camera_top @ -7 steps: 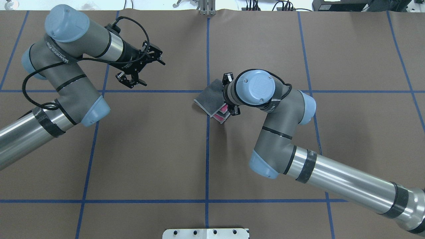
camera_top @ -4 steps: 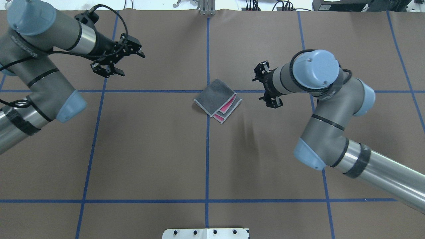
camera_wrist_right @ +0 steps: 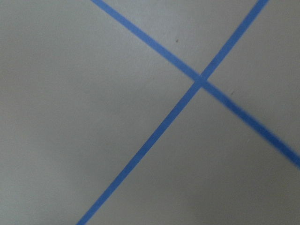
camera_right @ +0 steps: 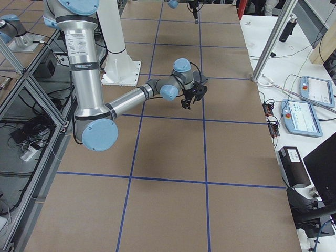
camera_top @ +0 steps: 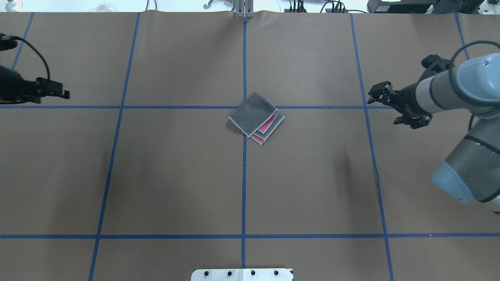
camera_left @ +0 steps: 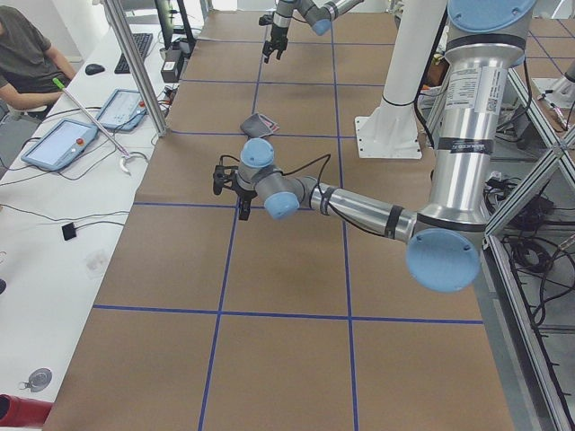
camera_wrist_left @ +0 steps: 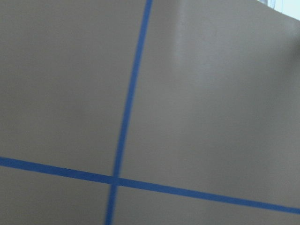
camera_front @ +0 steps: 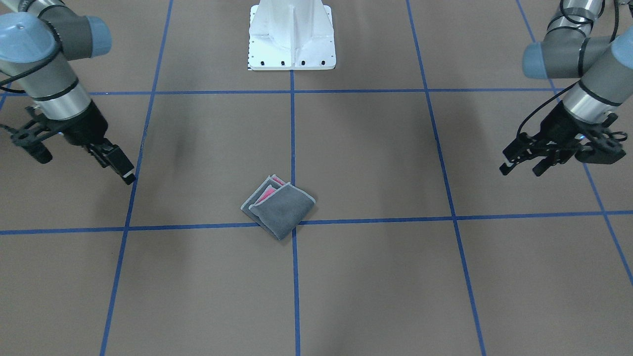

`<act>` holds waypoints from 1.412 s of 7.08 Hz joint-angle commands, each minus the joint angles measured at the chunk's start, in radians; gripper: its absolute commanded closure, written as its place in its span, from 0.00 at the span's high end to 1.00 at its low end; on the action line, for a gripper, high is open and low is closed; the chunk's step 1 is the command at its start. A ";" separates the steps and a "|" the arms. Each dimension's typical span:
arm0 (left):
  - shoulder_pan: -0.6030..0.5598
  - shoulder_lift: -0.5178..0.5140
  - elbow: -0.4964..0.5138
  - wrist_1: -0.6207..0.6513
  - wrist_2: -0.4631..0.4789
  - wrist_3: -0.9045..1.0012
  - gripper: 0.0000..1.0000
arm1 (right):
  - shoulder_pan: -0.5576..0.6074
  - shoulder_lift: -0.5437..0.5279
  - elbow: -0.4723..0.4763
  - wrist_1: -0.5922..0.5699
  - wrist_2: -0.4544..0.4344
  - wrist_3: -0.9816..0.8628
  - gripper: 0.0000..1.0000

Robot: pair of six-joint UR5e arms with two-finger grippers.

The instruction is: Fold towel twice with both arms

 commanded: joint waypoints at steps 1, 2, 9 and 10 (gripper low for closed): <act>-0.134 0.101 -0.010 0.134 0.006 0.403 1.00 | 0.280 -0.118 -0.056 -0.001 0.293 -0.527 1.00; -0.226 0.101 -0.007 0.276 0.007 0.603 1.00 | 0.401 -0.135 -0.120 -0.015 0.369 -0.767 1.00; -0.368 0.063 -0.034 0.666 -0.185 0.699 1.00 | 0.582 0.020 -0.316 -0.536 0.330 -1.599 1.00; -0.368 0.075 -0.039 0.655 -0.184 0.701 1.00 | 0.570 0.032 -0.317 -0.546 0.331 -1.599 1.00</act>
